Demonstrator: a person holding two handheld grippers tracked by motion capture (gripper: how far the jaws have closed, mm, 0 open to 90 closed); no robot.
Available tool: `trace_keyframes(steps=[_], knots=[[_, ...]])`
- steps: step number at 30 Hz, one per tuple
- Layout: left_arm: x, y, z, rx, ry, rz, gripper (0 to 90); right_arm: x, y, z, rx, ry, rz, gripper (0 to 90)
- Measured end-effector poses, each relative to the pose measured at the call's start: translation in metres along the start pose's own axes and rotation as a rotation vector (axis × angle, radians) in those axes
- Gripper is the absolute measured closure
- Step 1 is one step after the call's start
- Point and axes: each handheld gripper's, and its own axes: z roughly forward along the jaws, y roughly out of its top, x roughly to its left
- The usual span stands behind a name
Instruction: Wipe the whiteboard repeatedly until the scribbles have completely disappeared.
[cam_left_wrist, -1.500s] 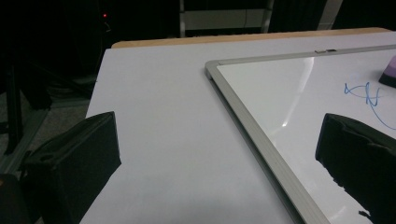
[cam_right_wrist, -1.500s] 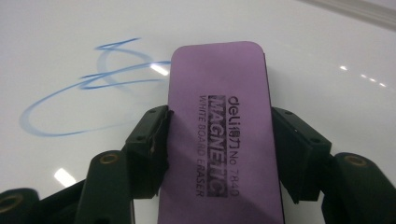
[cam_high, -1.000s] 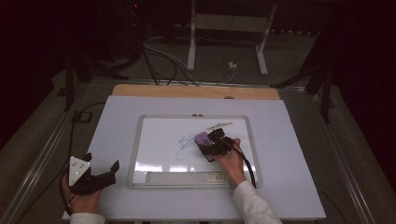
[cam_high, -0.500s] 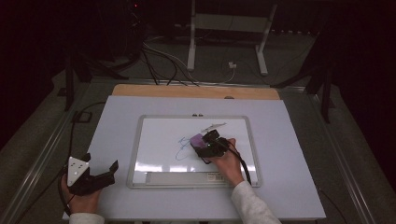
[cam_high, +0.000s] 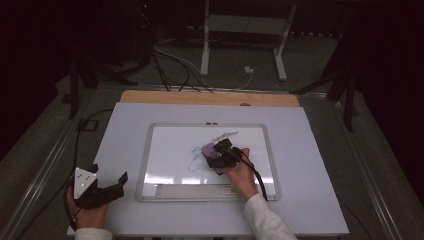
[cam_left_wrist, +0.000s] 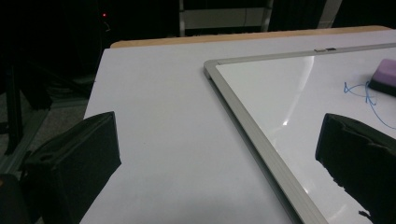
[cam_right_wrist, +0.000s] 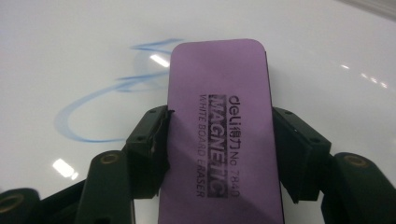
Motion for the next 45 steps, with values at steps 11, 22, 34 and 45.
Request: trace_keyframes(steps=[11, 22, 34, 45], knots=[[0.001, 0.0, -0.001, -0.001, -0.001, -0.003, 0.6, 0.05, 0.006, 0.009, 0.007, 0.156, -0.167, 41.4], [0.002, 0.0, -0.001, -0.003, 0.0, -0.006, 0.6, 0.025, 0.009, 0.009, -0.002, 0.046, -0.074, 41.4], [0.002, 0.0, 0.0, -0.001, -0.002, -0.002, 0.6, 0.048, 0.008, 0.01, 0.02, 0.204, -0.19, 41.3], [0.002, -0.001, -0.001, -0.007, -0.002, -0.009, 0.6, -0.008, 0.015, 0.01, 0.018, -0.037, 0.026, 41.4]])
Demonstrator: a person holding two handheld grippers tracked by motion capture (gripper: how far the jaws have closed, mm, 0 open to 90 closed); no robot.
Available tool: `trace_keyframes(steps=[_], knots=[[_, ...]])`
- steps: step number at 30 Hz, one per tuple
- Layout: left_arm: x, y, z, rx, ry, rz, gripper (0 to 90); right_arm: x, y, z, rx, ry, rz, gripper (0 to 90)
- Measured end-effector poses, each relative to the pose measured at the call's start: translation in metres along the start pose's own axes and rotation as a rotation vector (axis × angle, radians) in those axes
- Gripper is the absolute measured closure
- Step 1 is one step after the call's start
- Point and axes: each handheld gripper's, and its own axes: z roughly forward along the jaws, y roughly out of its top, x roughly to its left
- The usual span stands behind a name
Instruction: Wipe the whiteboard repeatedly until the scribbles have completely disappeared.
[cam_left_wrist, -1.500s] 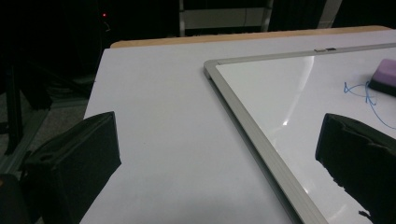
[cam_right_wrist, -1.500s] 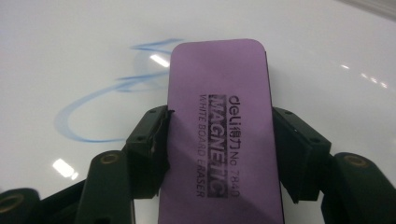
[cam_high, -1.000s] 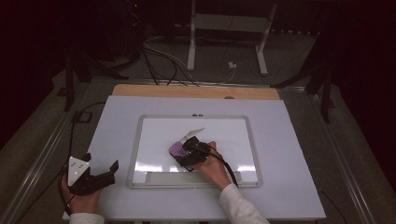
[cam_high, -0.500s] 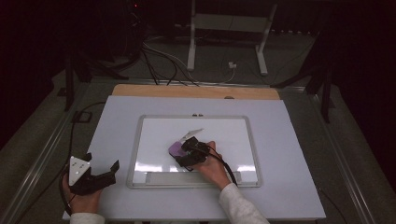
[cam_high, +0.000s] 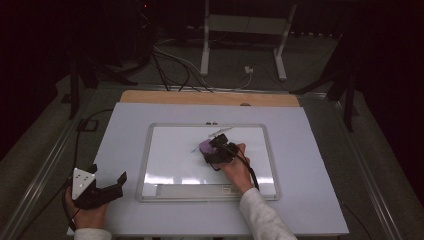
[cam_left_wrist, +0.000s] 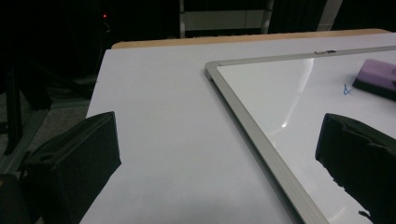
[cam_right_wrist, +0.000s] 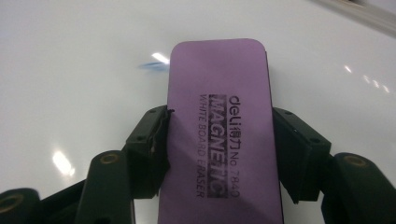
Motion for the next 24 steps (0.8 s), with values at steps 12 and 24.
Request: trace_keyframes(steps=[12, 24], knots=[[-0.003, 0.0, 0.003, 0.01, -0.004, 0.01, 0.6, 0.023, 0.007, 0.006, -0.003, 0.007, -0.038, 41.4], [-0.001, 0.001, 0.001, 0.003, -0.005, 0.007, 0.6, 0.039, 0.016, 0.013, -0.006, 0.031, -0.094, 41.4]])
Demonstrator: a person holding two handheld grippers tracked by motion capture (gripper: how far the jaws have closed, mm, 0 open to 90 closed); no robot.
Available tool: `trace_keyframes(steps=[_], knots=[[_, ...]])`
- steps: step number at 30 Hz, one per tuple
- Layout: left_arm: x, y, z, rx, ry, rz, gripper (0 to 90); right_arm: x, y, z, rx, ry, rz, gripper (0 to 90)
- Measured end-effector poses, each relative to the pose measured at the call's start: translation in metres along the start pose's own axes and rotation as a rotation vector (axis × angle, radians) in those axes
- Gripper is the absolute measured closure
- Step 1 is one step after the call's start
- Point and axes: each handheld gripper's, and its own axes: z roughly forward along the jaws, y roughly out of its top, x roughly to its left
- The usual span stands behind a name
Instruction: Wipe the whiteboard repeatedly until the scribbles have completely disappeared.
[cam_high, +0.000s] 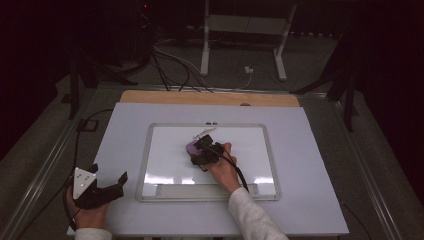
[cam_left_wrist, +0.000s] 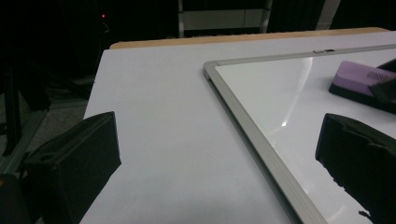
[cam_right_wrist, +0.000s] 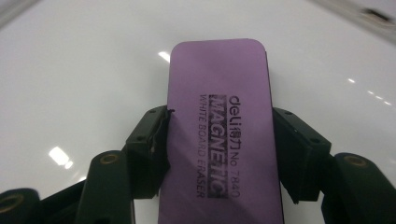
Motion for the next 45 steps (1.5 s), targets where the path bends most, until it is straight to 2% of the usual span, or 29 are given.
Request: trace_keyframes(steps=[4, 6, 8, 11, 12, 16, 19, 21, 25, 28, 31, 35, 40, 45], knots=[[0.001, 0.0, 0.0, 0.002, 0.001, -0.002, 0.6, -0.02, -0.001, 0.0, -0.004, -0.058, 0.07, 41.3], [0.0, 0.0, 0.0, 0.0, 0.001, -0.002, 0.6, -0.026, -0.001, 0.0, -0.007, -0.091, 0.089, 41.4], [0.0, 0.0, 0.0, 0.0, 0.001, -0.001, 0.6, -0.03, -0.001, 0.0, -0.004, -0.098, 0.113, 41.3], [-0.001, 0.0, 0.001, 0.002, -0.001, 0.002, 0.6, -0.025, 0.0, 0.0, -0.006, -0.127, 0.085, 41.3], [-0.001, 0.0, 0.001, 0.003, -0.001, 0.002, 0.6, -0.022, 0.0, 0.0, -0.008, -0.121, 0.068, 41.3], [-0.002, 0.0, 0.002, 0.003, -0.002, 0.001, 0.6, -0.012, 0.001, 0.002, -0.011, -0.061, 0.052, 41.3], [-0.001, 0.0, 0.002, 0.005, -0.002, 0.002, 0.6, 0.002, 0.002, 0.003, -0.012, 0.005, 0.011, 41.3], [-0.001, 0.0, 0.002, 0.003, -0.001, 0.002, 0.6, 0.01, 0.003, 0.004, -0.01, 0.026, -0.013, 41.3], [-0.001, 0.0, 0.002, 0.004, -0.001, 0.001, 0.6, 0.023, 0.005, 0.006, -0.005, 0.129, -0.047, 41.3], [-0.001, 0.0, 0.002, 0.003, -0.001, 0.002, 0.6, 0.03, 0.007, 0.007, -0.003, 0.147, -0.081, 41.3], [0.0, 0.0, 0.001, 0.002, -0.003, 0.0, 0.6, 0.028, 0.008, 0.009, -0.005, 0.158, -0.07, 41.2], [0.0, 0.0, 0.001, 0.001, -0.003, -0.001, 0.6, 0.018, 0.009, 0.011, -0.013, 0.099, -0.018, 41.3], [0.0, 0.0, 0.001, 0.001, -0.002, -0.003, 0.6, -0.004, 0.009, 0.009, -0.014, -0.005, 0.064, 41.3], [0.0, 0.0, 0.001, 0.002, -0.002, -0.002, 0.6, -0.028, 0.005, 0.005, 0.001, -0.055, 0.146, 41.3]])
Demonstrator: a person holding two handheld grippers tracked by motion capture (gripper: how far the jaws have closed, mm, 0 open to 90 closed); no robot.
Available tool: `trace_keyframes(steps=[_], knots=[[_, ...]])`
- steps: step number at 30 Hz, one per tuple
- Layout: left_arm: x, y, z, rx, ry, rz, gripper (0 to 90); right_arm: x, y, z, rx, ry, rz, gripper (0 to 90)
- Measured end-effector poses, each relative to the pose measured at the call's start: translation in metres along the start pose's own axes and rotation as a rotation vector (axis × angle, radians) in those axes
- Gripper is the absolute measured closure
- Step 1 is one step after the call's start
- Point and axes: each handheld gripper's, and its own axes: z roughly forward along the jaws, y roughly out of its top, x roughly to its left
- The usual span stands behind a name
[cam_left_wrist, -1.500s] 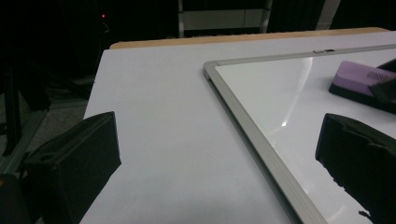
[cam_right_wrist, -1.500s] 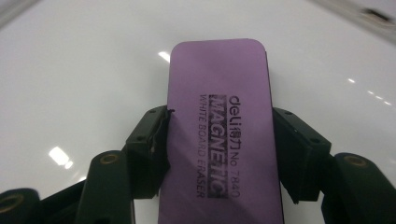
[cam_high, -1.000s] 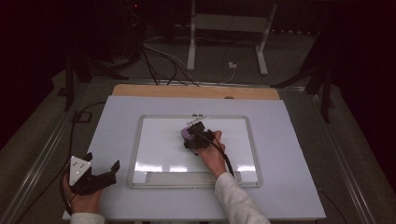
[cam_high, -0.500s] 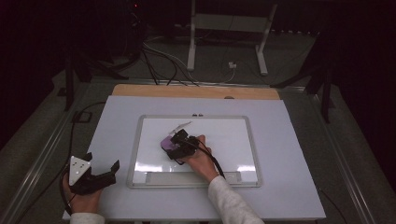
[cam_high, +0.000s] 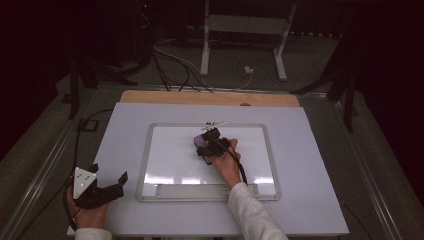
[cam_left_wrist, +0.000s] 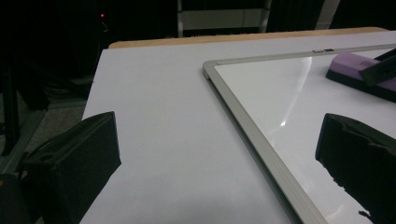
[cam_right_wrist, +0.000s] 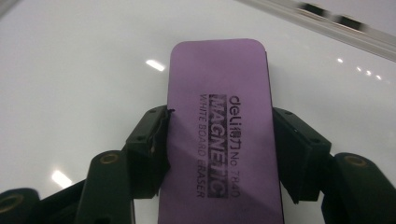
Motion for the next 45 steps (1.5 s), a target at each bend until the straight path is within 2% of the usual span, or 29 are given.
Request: trace_keyframes(steps=[4, 9, 17, 23, 29, 35, 38, 39, 42, 45], knots=[[0.0, 0.0, 0.0, -0.001, 0.001, -0.001, 0.6, -0.016, -0.002, -0.004, 0.005, -0.043, 0.034, 41.3], [0.0, 0.0, 0.0, 0.002, 0.001, 0.002, 0.6, -0.032, -0.005, -0.007, 0.009, -0.069, 0.07, 41.3], [0.0, 0.0, -0.001, 0.001, 0.003, 0.002, 0.6, -0.043, -0.012, -0.014, 0.015, -0.083, 0.111, 41.3], [0.001, -0.001, -0.001, 0.002, 0.006, -0.002, 0.6, -0.048, -0.023, -0.022, 0.016, -0.078, 0.121, 41.3], [-0.001, -0.001, 0.001, 0.01, 0.005, 0.005, 0.6, -0.049, -0.033, -0.031, 0.017, -0.068, 0.099, 41.2], [0.0, -0.001, 0.0, 0.007, 0.004, 0.004, 0.6, -0.049, -0.034, -0.033, 0.027, -0.062, 0.07, 40.9], [-0.001, 0.0, 0.001, 0.012, 0.001, 0.008, 0.6, -0.05, -0.034, -0.033, 0.031, -0.043, 0.064, 40.5], [-0.001, 0.0, 0.001, 0.011, 0.0, 0.007, 0.6, -0.05, -0.034, -0.033, 0.028, -0.041, 0.062, 39.8], [-0.001, -0.001, 0.001, 0.011, 0.003, 0.005, 0.6, -0.05, -0.035, -0.032, 0.025, -0.015, 0.054, 29.6], [-0.001, -0.001, 0.001, 0.009, 0.003, 0.003, 0.6, -0.045, -0.035, -0.035, -0.009, -0.027, 0.023, 27.1]])
